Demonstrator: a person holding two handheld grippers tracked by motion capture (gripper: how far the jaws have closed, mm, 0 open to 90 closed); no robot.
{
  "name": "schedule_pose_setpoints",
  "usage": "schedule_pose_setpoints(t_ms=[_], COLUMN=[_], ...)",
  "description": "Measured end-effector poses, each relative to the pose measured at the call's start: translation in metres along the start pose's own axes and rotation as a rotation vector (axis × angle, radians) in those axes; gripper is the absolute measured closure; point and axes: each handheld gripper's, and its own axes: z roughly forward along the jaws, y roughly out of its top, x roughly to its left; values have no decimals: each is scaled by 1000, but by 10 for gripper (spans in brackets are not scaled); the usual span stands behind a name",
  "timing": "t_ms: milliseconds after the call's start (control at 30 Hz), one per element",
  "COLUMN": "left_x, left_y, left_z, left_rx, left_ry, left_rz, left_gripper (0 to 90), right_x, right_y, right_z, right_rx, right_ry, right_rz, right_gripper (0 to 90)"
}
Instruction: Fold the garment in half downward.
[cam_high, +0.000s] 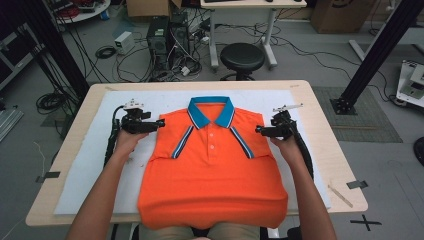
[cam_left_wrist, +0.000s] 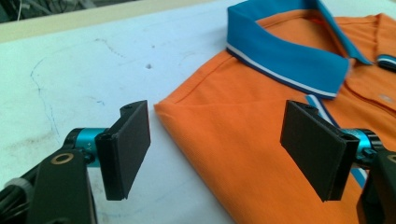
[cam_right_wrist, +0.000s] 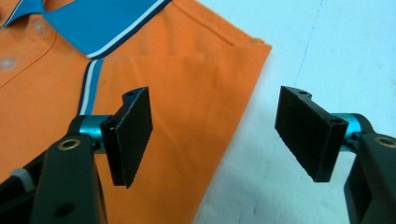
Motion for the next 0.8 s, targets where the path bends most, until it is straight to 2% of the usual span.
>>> schedule_pose_setpoints(t_ms=[33,100,167,267,367,400,433,567,700,800], left_x=[1,6,8,10,13,13,14,13,12,8], left_y=[0,1,2,3,-3,-3,-8,-8,-8,-8], left_z=[1,7,11,19,27,27,32,34,34,35], left_rx=[-8,38,48,54,102,102,134,133,134,133], left_ry=[5,17,28,66,99,99,103,111,104,116], left_rz=[-5,-33,-30,-20,-22,-22,-26,-25,-10,-11], left_gripper=[243,244,263,329,387,395,406,461,600,731], right_x=[-2,-4,-5,-4,-5,-5,-7,-12,-16,-16], right_y=[2,6,11,17,22,22,23,24,25,27], right_z=[2,5,9,16,23,23,26,34,40,48], right_rx=[-2,10,17,26,35,35,26,46,65,90], right_ry=[1,0,3,1,-15,-15,-29,-54,-63,-62], right_rz=[3,10,4,-2,-1,-1,12,33,34,22], right_gripper=[302,304,324,331,345,345,358,399,455,560])
